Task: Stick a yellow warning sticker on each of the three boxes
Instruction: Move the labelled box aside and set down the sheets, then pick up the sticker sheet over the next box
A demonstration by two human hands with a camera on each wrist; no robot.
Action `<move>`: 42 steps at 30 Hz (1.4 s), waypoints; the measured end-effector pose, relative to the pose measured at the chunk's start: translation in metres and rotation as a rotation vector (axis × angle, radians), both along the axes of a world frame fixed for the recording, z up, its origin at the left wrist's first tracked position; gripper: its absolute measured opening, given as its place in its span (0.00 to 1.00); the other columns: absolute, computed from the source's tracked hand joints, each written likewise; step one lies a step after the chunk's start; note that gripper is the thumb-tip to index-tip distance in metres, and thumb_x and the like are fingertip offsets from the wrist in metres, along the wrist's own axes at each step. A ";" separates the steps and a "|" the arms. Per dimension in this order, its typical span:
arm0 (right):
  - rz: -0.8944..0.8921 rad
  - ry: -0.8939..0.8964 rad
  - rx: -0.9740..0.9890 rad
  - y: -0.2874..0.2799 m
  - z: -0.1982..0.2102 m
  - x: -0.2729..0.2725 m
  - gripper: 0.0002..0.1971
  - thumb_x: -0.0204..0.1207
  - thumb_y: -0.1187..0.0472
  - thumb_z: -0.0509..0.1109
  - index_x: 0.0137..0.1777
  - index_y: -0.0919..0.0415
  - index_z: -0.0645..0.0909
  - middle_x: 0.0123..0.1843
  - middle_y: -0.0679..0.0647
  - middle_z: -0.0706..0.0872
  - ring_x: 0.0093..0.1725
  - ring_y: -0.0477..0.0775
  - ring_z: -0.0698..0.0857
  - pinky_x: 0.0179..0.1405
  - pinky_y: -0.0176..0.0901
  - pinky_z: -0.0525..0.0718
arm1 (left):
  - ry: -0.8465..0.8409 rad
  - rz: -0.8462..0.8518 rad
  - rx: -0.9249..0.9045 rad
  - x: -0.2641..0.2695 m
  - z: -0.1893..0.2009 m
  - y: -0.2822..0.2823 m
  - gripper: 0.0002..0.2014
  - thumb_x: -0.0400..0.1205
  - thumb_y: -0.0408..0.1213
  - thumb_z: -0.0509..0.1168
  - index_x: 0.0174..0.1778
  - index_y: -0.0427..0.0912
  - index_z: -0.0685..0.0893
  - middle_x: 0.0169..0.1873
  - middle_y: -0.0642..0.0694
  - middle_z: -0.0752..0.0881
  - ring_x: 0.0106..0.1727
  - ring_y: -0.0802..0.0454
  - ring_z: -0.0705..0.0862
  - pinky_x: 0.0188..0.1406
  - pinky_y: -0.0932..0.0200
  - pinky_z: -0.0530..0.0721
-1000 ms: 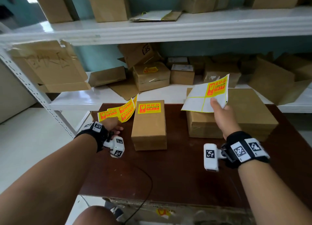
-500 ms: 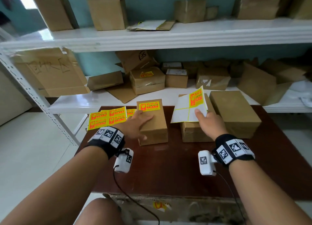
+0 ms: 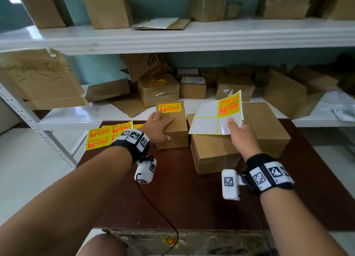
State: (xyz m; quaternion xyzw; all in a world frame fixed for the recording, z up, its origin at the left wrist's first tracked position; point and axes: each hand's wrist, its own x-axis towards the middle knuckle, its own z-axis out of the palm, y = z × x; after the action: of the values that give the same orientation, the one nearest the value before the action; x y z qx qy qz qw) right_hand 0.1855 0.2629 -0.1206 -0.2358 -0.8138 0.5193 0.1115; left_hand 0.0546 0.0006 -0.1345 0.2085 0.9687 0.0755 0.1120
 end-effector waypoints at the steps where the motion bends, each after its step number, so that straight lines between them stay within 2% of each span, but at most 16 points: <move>1: 0.013 0.001 -0.035 0.001 -0.001 -0.002 0.18 0.88 0.44 0.60 0.55 0.60 0.79 0.48 0.52 0.83 0.55 0.59 0.81 0.56 0.48 0.75 | 0.065 -0.011 -0.002 0.001 0.000 0.003 0.37 0.79 0.59 0.62 0.85 0.61 0.61 0.88 0.43 0.53 0.88 0.37 0.46 0.86 0.35 0.54; 3: 0.033 -0.007 -0.066 0.004 -0.004 -0.005 0.15 0.88 0.46 0.60 0.57 0.57 0.80 0.55 0.54 0.84 0.57 0.58 0.81 0.61 0.49 0.76 | 0.181 -0.016 0.086 0.009 -0.002 0.012 0.33 0.73 0.62 0.51 0.75 0.60 0.76 0.79 0.48 0.73 0.83 0.40 0.62 0.82 0.41 0.63; 5: 0.046 -0.040 -0.041 0.009 -0.006 -0.005 0.19 0.88 0.45 0.60 0.54 0.60 0.81 0.57 0.60 0.87 0.58 0.62 0.83 0.64 0.53 0.79 | 0.170 0.009 0.325 0.031 -0.003 0.025 0.22 0.80 0.51 0.54 0.63 0.52 0.86 0.64 0.52 0.85 0.69 0.47 0.78 0.72 0.49 0.73; 8: 0.031 -0.060 -0.088 0.013 -0.011 0.001 0.21 0.86 0.42 0.61 0.54 0.61 0.83 0.58 0.60 0.88 0.58 0.63 0.85 0.67 0.58 0.81 | -0.129 0.155 0.610 0.070 -0.001 0.050 0.12 0.86 0.40 0.63 0.65 0.46 0.80 0.50 0.51 0.86 0.54 0.49 0.85 0.55 0.55 0.83; 12: -0.026 -0.064 -0.256 0.011 -0.009 0.023 0.16 0.86 0.44 0.63 0.49 0.59 0.76 0.48 0.51 0.81 0.59 0.60 0.83 0.69 0.64 0.82 | -0.452 0.306 0.870 0.098 -0.008 0.061 0.14 0.85 0.37 0.68 0.64 0.42 0.73 0.48 0.48 0.86 0.48 0.52 0.86 0.40 0.55 0.86; 15: -0.019 -0.089 -0.369 0.010 0.000 0.045 0.17 0.89 0.48 0.61 0.66 0.62 0.74 0.54 0.52 0.83 0.61 0.59 0.83 0.57 0.59 0.86 | -0.579 0.289 0.905 0.117 -0.007 0.057 0.14 0.86 0.32 0.67 0.67 0.35 0.80 0.57 0.38 0.88 0.50 0.48 0.85 0.42 0.55 0.86; 18: 0.012 -0.107 -0.444 0.008 0.004 0.065 0.18 0.90 0.50 0.60 0.72 0.59 0.76 0.66 0.56 0.86 0.65 0.62 0.85 0.39 0.51 0.84 | -0.647 0.292 0.893 0.140 0.000 0.050 0.12 0.87 0.28 0.65 0.66 0.35 0.82 0.51 0.41 0.88 0.41 0.54 0.88 0.37 0.58 0.90; 20: 0.016 -0.124 -0.476 0.000 0.005 0.079 0.19 0.90 0.50 0.60 0.73 0.60 0.76 0.67 0.58 0.86 0.65 0.63 0.85 0.37 0.51 0.84 | -0.670 0.304 0.864 0.154 0.004 0.042 0.08 0.87 0.27 0.64 0.60 0.38 0.82 0.44 0.45 0.88 0.31 0.60 0.89 0.32 0.61 0.91; 22: 0.028 -0.129 -0.512 -0.013 0.009 0.091 0.19 0.90 0.51 0.61 0.74 0.61 0.76 0.69 0.59 0.85 0.66 0.63 0.84 0.39 0.52 0.83 | -0.687 0.317 0.832 0.165 0.008 0.031 0.07 0.87 0.26 0.63 0.55 0.40 0.82 0.42 0.45 0.88 0.28 0.60 0.89 0.34 0.60 0.91; 28: 0.082 -0.151 -0.563 -0.050 0.011 0.121 0.22 0.89 0.51 0.63 0.77 0.61 0.73 0.73 0.58 0.82 0.70 0.62 0.83 0.49 0.57 0.85 | -0.702 0.402 0.762 0.196 0.017 -0.004 0.08 0.86 0.23 0.62 0.59 0.33 0.82 0.42 0.41 0.88 0.32 0.53 0.89 0.35 0.55 0.91; 31: 0.115 -0.159 -0.546 -0.063 0.010 0.122 0.22 0.88 0.51 0.64 0.76 0.63 0.72 0.70 0.57 0.82 0.65 0.61 0.84 0.63 0.64 0.85 | -0.690 0.447 0.733 0.201 0.020 -0.020 0.16 0.84 0.22 0.63 0.69 0.27 0.78 0.41 0.40 0.88 0.34 0.50 0.89 0.47 0.45 0.90; 33: 0.123 -0.150 -0.440 -0.066 0.011 0.116 0.20 0.88 0.52 0.64 0.73 0.63 0.74 0.65 0.58 0.83 0.59 0.59 0.84 0.67 0.64 0.84 | -0.662 0.478 0.739 0.199 0.021 -0.029 0.24 0.82 0.22 0.66 0.76 0.31 0.71 0.44 0.40 0.87 0.38 0.48 0.89 0.47 0.43 0.90; 35: 0.120 -0.103 -0.352 -0.067 0.014 0.107 0.17 0.87 0.51 0.65 0.67 0.62 0.77 0.64 0.58 0.84 0.58 0.58 0.84 0.63 0.59 0.86 | -0.603 0.512 0.753 0.191 0.022 -0.034 0.39 0.78 0.28 0.72 0.83 0.41 0.60 0.54 0.38 0.87 0.50 0.43 0.90 0.46 0.44 0.91; 37: 0.111 -0.049 -0.347 -0.067 0.019 0.097 0.11 0.87 0.51 0.65 0.57 0.59 0.78 0.59 0.55 0.83 0.54 0.54 0.83 0.57 0.54 0.87 | -0.531 0.540 0.798 0.176 0.026 -0.035 0.48 0.72 0.36 0.77 0.85 0.44 0.57 0.63 0.39 0.85 0.60 0.42 0.87 0.47 0.45 0.90; 39: 0.121 -0.017 -0.427 -0.068 0.024 0.087 0.08 0.87 0.50 0.66 0.51 0.53 0.77 0.57 0.52 0.82 0.51 0.52 0.82 0.47 0.48 0.88 | -0.433 0.585 0.916 0.160 0.037 -0.033 0.45 0.76 0.41 0.77 0.85 0.44 0.59 0.69 0.40 0.82 0.66 0.42 0.83 0.50 0.47 0.87; 42: 0.172 0.046 -0.583 -0.071 0.027 0.070 0.06 0.86 0.51 0.68 0.55 0.52 0.80 0.58 0.55 0.85 0.51 0.56 0.85 0.34 0.42 0.84 | -0.387 0.579 1.057 0.138 0.053 -0.028 0.37 0.81 0.48 0.73 0.84 0.46 0.64 0.68 0.43 0.82 0.67 0.46 0.81 0.61 0.50 0.82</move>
State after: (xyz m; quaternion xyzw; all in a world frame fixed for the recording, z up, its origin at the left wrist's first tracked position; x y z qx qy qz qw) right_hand 0.2556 0.1919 -0.0938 -0.1763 -0.6449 0.7436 0.0130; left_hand 0.1926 -0.0274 -0.0811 -0.0523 0.7800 0.6072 0.1420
